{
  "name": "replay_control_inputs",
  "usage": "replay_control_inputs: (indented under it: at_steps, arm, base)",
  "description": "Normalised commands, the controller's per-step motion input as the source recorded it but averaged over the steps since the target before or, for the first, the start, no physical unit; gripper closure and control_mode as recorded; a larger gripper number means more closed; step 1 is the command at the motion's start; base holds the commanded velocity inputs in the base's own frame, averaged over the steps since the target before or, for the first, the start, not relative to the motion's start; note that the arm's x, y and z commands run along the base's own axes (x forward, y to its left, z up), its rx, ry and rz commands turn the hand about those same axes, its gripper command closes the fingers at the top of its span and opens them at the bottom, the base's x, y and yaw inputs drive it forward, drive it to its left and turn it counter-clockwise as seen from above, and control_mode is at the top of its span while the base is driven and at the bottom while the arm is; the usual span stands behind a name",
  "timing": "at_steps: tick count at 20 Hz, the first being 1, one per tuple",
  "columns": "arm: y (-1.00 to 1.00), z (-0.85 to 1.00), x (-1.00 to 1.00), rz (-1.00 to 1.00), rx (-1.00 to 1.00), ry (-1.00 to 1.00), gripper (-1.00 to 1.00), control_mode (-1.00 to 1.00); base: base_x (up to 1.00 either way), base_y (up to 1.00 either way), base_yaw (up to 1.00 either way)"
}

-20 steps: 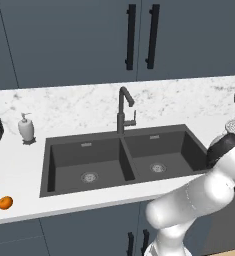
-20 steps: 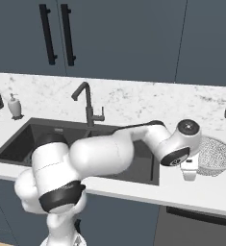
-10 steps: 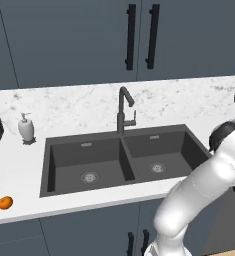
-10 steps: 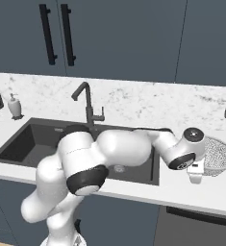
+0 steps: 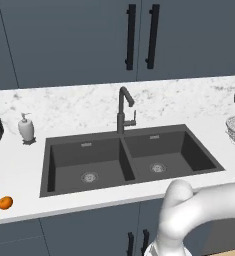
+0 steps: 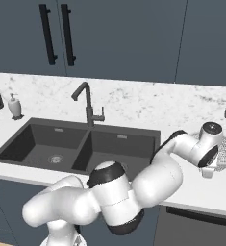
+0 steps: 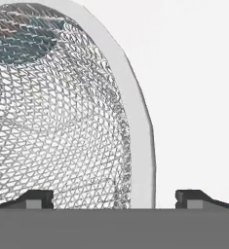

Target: Put the colander in the sink, put the peach, tangerine in the colander, and turn on the sink faucet and pour water over the colander.

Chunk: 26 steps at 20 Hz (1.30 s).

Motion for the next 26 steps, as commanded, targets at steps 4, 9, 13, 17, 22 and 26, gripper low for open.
replay_control_inputs:
  at_steps: [4,9,13,17,22,26]
  arm:
    - [0.01,-0.46,0.03,-0.04,-0.02,0.0,1.0,-1.0]
    - [0.15,-0.39,-0.17,-0.06,-0.07,-0.02,1.0,-1.0]
    - [0.2,-0.27,-0.17,-0.07,-0.05,-0.07,1.0,-1.0]
    - [0.5,0.13,-0.63,-0.08,-0.01,-0.28,1.0,-1.0]
    - [0.98,0.57,-1.0,-0.08,0.0,-0.33,1.0,-1.0]
    - [1.0,0.83,-0.88,-0.02,-0.04,-0.18,1.0,-1.0]
  base:
    - [0.0,0.0,0.0]
    - [0.0,0.0,0.0]
    - [0.0,0.0,0.0]
    - [0.0,0.0,0.0]
    - [0.0,0.0,0.0]
    - [0.0,0.0,0.0]
